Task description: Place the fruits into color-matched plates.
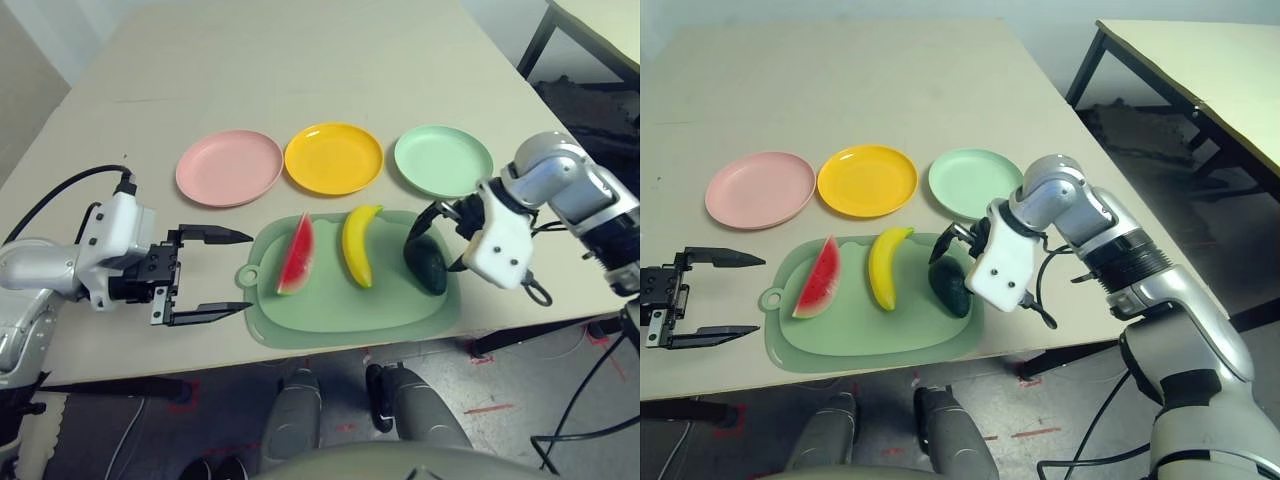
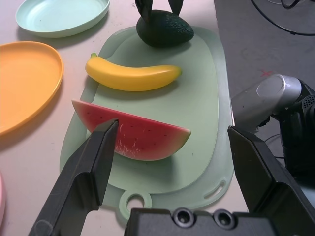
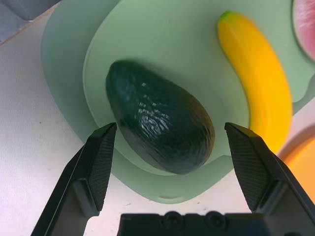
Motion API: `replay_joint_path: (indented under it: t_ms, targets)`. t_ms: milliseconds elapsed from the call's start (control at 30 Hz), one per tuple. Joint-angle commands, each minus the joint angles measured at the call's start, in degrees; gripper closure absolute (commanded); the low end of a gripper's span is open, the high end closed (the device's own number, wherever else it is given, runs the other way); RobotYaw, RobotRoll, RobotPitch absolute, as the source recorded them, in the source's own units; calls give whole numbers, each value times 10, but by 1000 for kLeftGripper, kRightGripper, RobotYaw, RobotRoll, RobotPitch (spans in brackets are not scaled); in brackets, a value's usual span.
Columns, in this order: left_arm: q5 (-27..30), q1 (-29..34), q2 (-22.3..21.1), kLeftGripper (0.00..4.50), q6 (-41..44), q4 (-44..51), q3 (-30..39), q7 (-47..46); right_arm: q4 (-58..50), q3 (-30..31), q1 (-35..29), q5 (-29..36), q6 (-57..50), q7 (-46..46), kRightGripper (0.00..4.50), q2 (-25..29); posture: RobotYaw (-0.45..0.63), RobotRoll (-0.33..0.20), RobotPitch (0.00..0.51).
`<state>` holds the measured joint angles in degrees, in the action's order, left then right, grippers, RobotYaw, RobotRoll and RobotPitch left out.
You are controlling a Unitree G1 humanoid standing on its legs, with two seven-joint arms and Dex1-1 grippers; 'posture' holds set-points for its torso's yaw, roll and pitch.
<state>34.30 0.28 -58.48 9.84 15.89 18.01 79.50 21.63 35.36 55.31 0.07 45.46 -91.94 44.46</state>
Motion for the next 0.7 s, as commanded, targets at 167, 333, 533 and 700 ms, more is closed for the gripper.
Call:
replay_joint_path:
  t_ms: [167,333,533,700]
  targets:
    - [0,9,-7,0,8,17,8,1,-20,4,-20,-6,-35,-6,76,-1,42,0,162]
    - [1,6,-11,0,11,17,9,2,-40,-1,-29,-10,-71,-6,76,-3,38,0,168]
    - [0,0,-16,0,14,24,2,2,-71,-7,-46,-22,-122,-2,76,0,34,0,167]
    - [2,-5,-16,0,21,31,0,-1,-81,-16,-49,-46,-159,19,76,-9,31,0,166]
